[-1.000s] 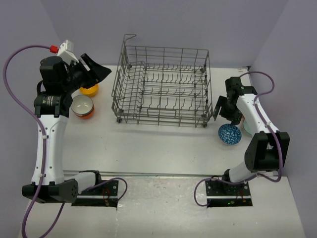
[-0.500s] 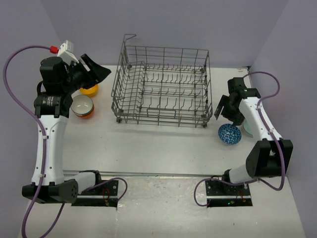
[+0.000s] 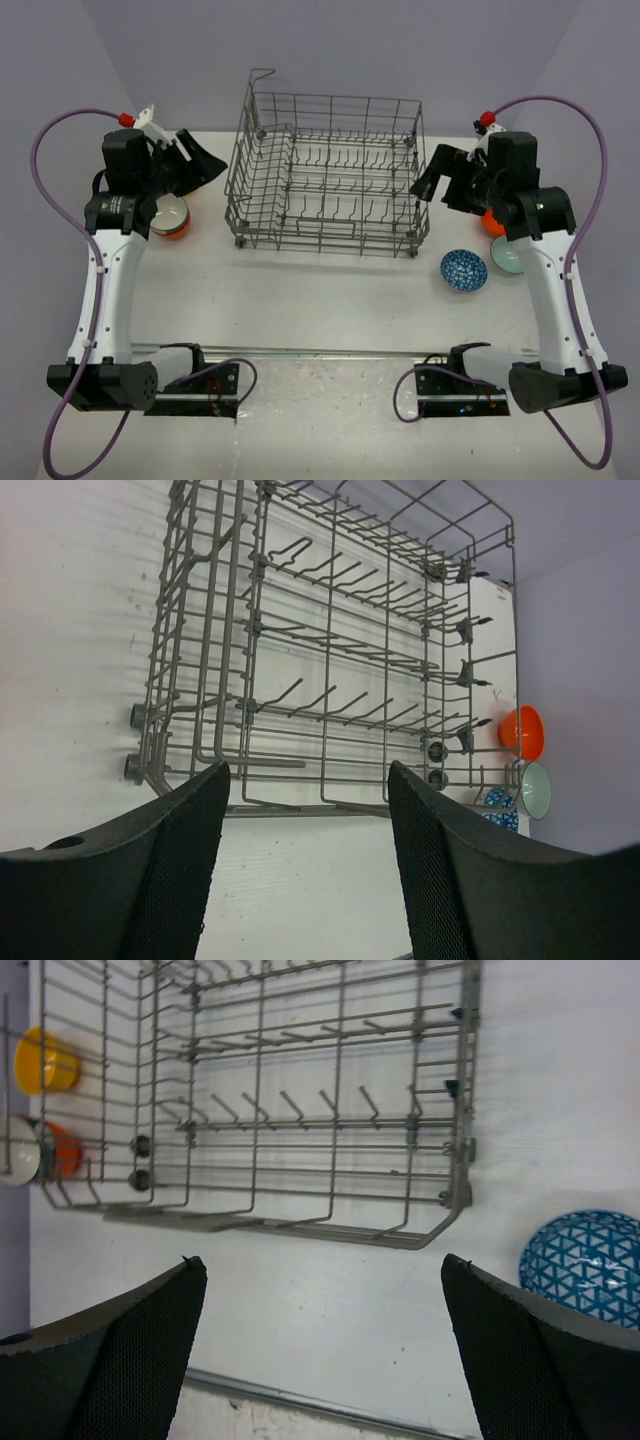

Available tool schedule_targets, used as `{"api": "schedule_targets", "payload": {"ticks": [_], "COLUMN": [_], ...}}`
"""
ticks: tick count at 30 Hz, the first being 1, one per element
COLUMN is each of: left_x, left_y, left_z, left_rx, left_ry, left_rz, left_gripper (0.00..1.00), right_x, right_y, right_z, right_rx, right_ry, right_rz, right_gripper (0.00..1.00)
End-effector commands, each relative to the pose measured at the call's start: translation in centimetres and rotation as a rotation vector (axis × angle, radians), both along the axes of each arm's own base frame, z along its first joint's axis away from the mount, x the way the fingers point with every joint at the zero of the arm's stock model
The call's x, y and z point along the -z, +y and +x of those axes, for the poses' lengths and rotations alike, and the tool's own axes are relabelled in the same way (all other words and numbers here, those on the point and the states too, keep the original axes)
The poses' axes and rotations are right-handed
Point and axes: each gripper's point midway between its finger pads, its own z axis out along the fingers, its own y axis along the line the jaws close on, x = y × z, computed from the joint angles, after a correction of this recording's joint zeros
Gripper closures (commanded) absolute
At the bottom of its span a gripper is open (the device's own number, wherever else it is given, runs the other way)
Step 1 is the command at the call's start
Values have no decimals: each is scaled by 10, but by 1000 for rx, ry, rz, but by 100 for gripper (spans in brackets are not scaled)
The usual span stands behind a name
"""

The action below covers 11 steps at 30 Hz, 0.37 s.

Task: Unload the bowls from the dish rack

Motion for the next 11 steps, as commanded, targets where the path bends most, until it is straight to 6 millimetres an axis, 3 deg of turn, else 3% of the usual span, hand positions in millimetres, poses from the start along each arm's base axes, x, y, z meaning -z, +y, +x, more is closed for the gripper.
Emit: {"api": "schedule_targets", "payload": {"ticks": [1,7,9,11], "left_x": [-33,-73,-76,-76], "left_y": [-2,-7,-8,-8], "left_z": [-4,-13,-15,-19], "left_rx": [25,63,64,60], "left_ry": [-124,-229,-236,-243], "left_rz": [48,49,39,35], "left_gripper": [34,27,0,0], "right_x": [-14,-17,-16,-12], "right_y": [38,68,70,67], "right_z": [-11,-23,-22,-22], "right_rx": [-211,-350,-355,-343], "right_ry": [-51,-66,-55,-32], "right_rz": [49,109,98,77], "right_gripper": [1,1,1,1]}}
